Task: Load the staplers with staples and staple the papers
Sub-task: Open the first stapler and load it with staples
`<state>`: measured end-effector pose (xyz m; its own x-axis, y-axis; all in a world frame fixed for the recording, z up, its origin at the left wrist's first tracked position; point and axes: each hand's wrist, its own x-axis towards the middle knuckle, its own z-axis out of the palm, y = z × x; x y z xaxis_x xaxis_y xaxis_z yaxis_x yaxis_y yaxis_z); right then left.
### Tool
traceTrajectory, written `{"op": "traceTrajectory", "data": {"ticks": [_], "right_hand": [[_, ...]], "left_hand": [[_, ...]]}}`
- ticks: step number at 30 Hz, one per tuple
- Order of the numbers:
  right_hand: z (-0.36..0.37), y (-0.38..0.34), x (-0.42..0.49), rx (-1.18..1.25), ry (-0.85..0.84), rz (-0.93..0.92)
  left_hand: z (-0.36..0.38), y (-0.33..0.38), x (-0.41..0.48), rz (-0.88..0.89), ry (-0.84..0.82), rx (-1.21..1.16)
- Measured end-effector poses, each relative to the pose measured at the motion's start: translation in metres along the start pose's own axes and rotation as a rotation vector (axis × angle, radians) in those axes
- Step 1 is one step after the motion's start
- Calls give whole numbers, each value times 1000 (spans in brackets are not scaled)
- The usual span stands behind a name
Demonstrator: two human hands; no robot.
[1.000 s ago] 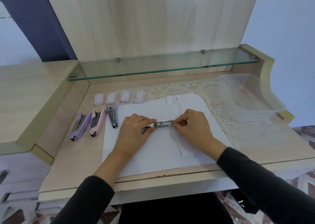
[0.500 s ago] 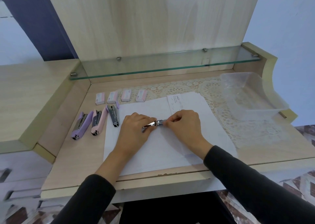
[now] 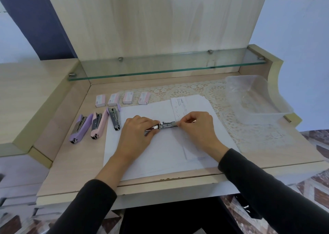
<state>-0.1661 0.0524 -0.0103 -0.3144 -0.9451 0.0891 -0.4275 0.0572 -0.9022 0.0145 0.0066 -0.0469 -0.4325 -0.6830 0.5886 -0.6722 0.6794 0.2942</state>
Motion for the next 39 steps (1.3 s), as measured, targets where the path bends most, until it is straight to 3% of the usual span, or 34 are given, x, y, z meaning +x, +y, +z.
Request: {"op": "traceTrajectory", "data": {"ticks": [9, 24, 30, 39], "right_hand": [[-41, -8, 12, 186, -48, 19], [-154, -9, 56, -149, 303, 18], [-157, 9, 58, -280, 214, 122], [-160, 14, 62, -452, 114, 101]], "left_hand": [[-1, 2, 0, -51, -22, 8], [-1, 3, -2, -50, -30, -1], [-3, 4, -1, -51, -45, 6], [-3, 4, 0, -69, -68, -5]]}}
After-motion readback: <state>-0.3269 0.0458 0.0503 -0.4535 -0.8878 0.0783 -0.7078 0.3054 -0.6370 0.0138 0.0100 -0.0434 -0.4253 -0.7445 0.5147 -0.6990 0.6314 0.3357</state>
